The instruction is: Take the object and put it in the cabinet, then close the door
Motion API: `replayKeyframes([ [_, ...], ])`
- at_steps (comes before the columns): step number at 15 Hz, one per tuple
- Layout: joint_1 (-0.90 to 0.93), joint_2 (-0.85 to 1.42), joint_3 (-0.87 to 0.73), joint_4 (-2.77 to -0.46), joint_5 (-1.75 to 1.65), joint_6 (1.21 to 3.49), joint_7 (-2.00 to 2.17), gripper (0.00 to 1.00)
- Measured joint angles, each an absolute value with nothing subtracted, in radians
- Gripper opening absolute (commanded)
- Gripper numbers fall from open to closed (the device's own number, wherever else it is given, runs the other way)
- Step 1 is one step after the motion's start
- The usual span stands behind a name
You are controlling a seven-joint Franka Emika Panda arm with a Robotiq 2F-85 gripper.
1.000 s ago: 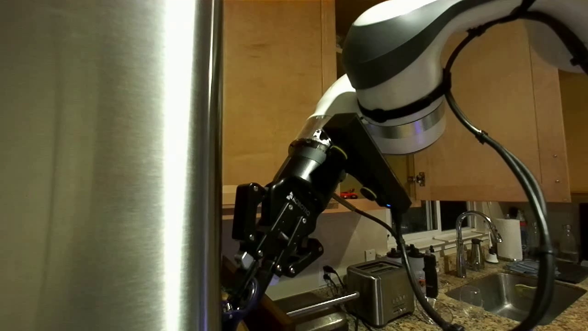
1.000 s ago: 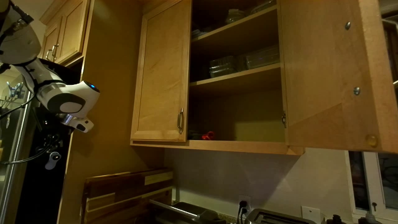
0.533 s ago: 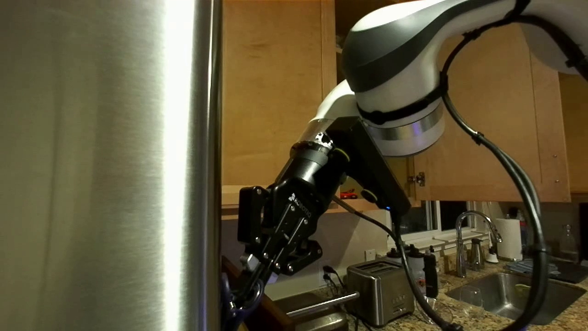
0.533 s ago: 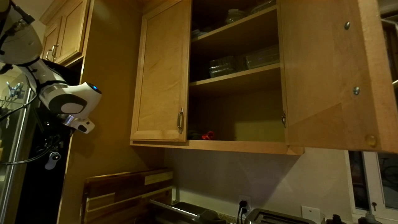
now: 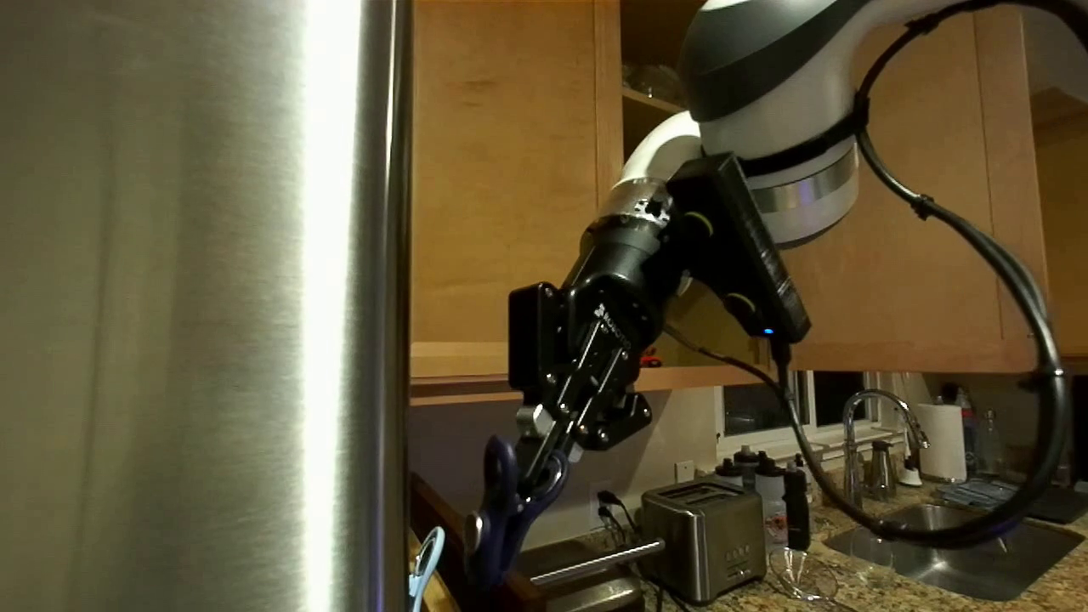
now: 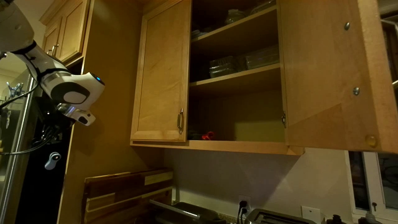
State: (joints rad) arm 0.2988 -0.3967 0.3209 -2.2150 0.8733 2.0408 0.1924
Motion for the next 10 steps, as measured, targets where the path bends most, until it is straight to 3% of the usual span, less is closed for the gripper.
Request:
replayKeyframes([
  [10,0.103,-0.564,0.244,-2.278,0.681,2.097,0.4,0.06],
])
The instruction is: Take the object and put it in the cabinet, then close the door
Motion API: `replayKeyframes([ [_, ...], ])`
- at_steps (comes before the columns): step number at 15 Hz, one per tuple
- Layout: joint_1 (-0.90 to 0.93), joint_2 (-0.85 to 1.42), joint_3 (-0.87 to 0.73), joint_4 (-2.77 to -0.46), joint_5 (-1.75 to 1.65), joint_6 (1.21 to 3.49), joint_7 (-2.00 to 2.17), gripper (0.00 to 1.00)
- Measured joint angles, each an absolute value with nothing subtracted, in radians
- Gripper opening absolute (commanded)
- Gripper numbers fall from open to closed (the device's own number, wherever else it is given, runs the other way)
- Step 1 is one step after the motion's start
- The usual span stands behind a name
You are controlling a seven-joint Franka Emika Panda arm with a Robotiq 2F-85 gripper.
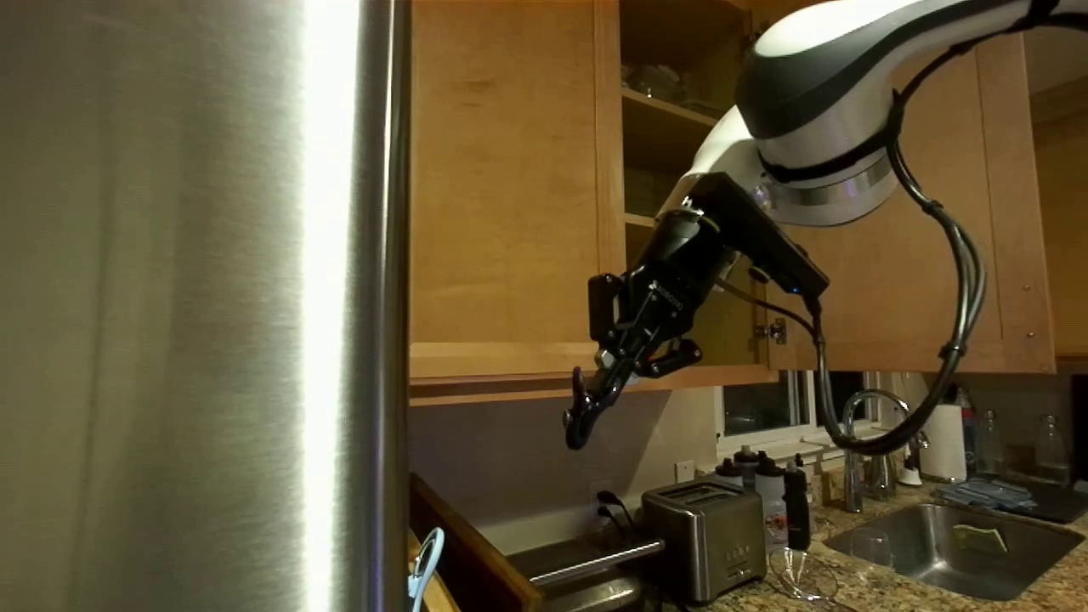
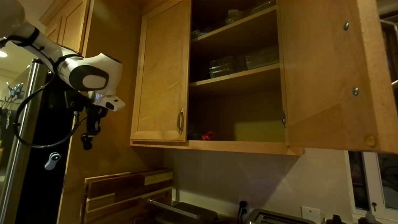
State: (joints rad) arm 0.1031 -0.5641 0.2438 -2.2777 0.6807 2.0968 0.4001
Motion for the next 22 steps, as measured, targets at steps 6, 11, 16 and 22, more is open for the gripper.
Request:
replayKeyframes([
  [6,0.023,-0.621,0.232,-2.287,0.596,2.16,0.54,0.07],
  [11,0.023,-0.627,0.237,-2.297,0.595,2.168,0.553,0.07],
  [16,0.013,-0.622,0.225,-2.298,0.569,2.181,0.565,0.04],
  [22,-0.124,-0.621,0.165,-2.295,0.399,2.262,0.672,0.04],
])
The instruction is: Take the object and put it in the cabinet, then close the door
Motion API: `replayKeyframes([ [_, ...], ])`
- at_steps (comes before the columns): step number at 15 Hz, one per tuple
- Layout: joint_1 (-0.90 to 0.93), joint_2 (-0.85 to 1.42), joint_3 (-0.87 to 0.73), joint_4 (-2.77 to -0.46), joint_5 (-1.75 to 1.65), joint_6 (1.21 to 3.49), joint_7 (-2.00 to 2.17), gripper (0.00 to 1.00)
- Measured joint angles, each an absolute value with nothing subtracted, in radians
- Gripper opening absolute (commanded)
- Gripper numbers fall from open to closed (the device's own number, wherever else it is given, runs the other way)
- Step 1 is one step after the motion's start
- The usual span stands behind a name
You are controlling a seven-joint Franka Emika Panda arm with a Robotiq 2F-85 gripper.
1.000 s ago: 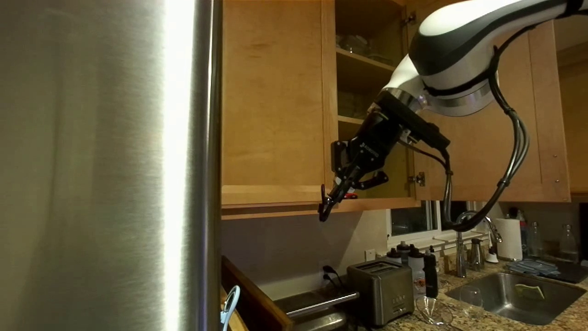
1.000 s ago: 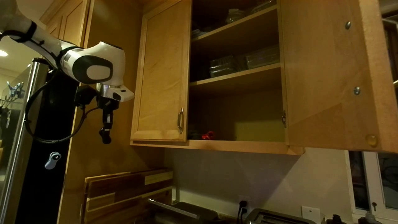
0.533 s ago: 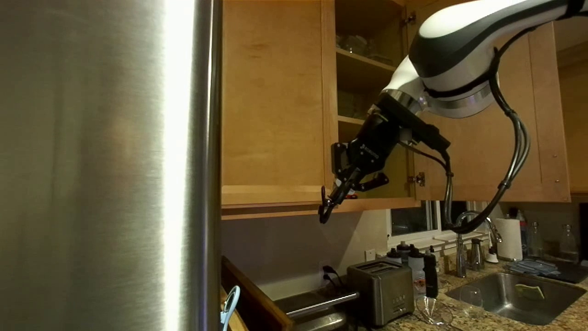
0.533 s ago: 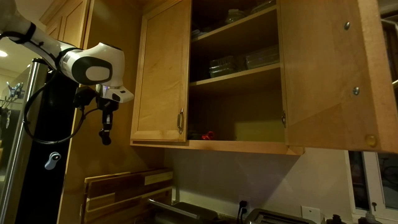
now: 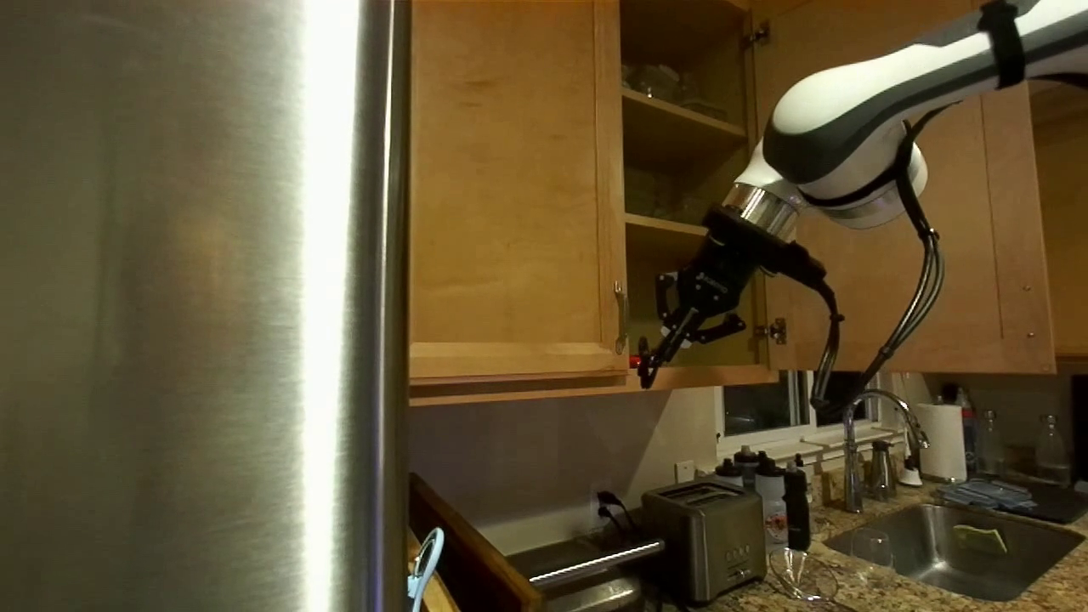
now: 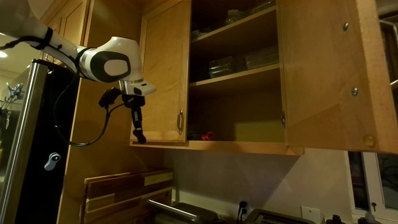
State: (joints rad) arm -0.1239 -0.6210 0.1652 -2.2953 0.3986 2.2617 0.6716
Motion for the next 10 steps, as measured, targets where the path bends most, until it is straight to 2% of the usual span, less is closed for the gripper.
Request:
replayKeyframes([
  [10,-0.351,-0.509,0.14,-2.188,0.054,2.389,0.933,0.04],
])
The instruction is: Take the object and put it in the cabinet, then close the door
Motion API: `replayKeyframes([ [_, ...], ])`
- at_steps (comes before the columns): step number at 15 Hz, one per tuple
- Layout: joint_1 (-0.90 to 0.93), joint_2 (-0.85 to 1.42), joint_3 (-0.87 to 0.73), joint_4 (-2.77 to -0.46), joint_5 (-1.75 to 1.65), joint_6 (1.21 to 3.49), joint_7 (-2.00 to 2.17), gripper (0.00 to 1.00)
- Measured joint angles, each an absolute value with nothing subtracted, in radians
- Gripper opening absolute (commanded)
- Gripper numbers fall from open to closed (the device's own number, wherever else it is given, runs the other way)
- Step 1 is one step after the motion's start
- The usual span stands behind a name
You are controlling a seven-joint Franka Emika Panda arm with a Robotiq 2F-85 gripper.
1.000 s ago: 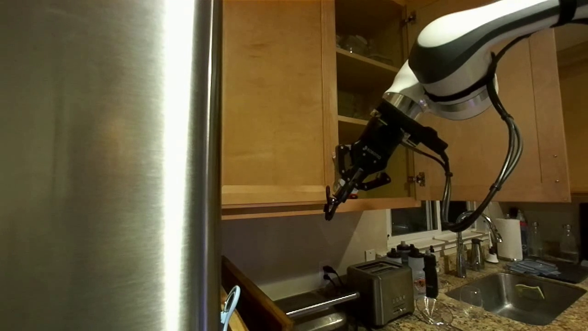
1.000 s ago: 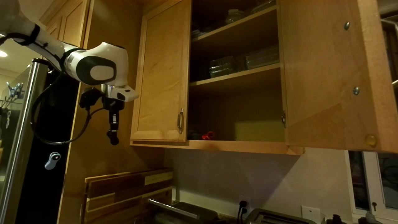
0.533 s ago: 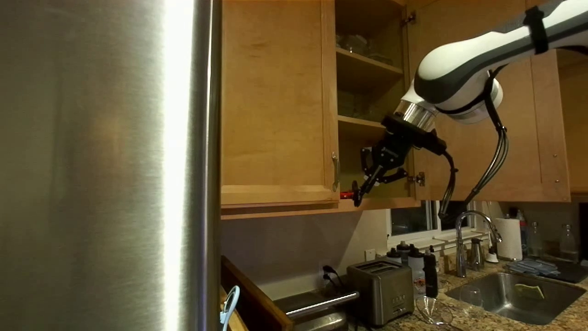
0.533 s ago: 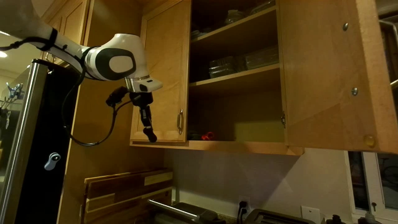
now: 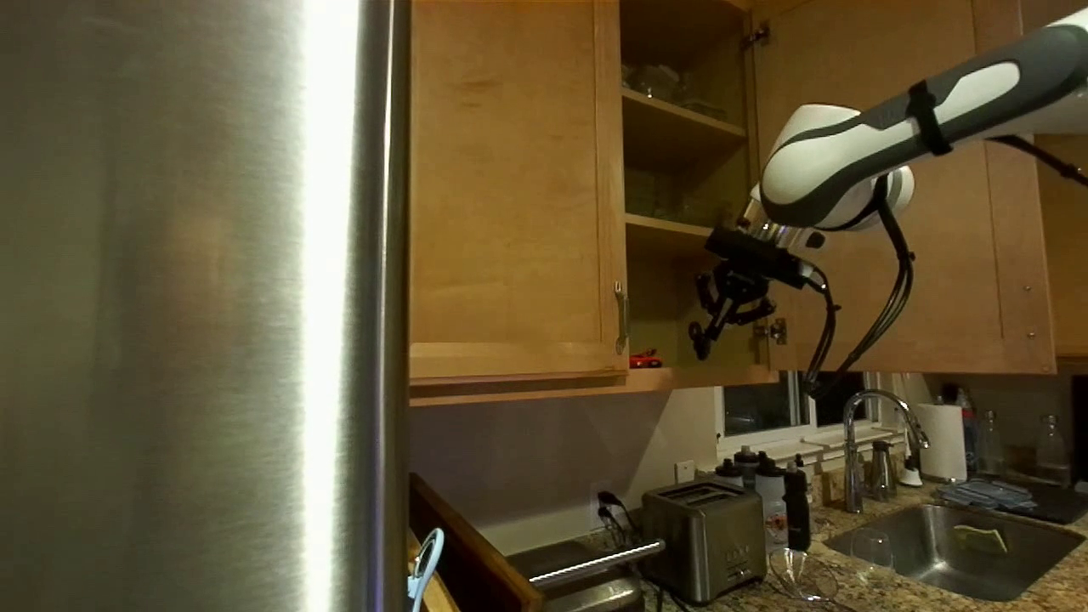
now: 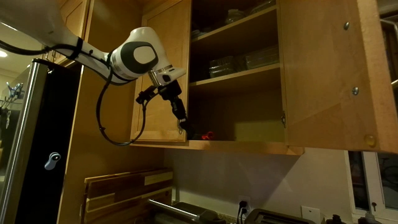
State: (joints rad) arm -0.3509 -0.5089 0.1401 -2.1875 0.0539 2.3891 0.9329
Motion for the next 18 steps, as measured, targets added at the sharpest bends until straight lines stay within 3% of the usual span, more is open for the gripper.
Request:
replayKeyframes([
  [11,-0.375,-0.234,0.101,-1.907,-0.264,2.406,1.169,0.04],
  [18,-0.277,-0.051,0.05,-1.753,-0.307,2.388,1.14,0.05],
])
